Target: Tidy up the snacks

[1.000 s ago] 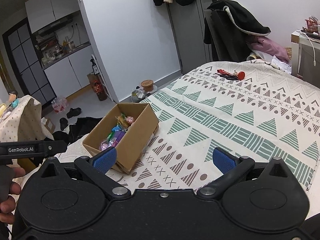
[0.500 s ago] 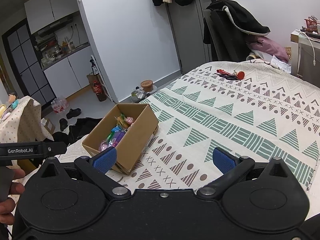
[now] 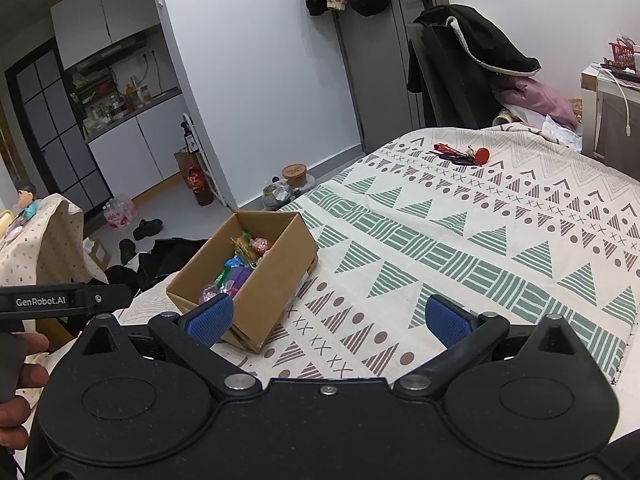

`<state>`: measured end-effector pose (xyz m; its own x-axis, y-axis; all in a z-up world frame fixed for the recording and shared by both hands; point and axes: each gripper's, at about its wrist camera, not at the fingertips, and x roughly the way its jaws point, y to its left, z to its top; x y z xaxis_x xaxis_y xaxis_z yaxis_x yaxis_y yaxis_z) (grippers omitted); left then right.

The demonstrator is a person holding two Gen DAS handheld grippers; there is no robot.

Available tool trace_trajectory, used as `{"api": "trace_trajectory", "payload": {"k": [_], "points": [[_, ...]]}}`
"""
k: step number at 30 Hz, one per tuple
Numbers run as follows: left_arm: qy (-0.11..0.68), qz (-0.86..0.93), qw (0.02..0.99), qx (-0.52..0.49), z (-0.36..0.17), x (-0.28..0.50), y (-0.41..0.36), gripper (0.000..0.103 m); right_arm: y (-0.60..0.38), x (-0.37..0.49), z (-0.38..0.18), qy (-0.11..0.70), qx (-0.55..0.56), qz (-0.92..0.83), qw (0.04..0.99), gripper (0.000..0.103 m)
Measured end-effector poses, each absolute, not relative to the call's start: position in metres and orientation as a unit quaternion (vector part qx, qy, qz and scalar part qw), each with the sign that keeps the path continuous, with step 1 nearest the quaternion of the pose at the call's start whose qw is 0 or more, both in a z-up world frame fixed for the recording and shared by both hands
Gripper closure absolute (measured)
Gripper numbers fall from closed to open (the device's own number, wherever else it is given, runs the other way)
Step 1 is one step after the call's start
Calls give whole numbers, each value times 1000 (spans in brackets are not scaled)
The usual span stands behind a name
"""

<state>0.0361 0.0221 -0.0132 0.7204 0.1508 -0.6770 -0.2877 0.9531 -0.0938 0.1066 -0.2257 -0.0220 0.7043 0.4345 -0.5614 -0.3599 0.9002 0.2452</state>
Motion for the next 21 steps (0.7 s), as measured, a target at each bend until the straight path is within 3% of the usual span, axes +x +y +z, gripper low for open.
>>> {"api": "trace_trajectory", "payload": {"k": [21], "points": [[349, 108, 925, -102, -10, 32, 25, 1, -224, 107, -22, 323, 64, 201, 923, 0]]}}
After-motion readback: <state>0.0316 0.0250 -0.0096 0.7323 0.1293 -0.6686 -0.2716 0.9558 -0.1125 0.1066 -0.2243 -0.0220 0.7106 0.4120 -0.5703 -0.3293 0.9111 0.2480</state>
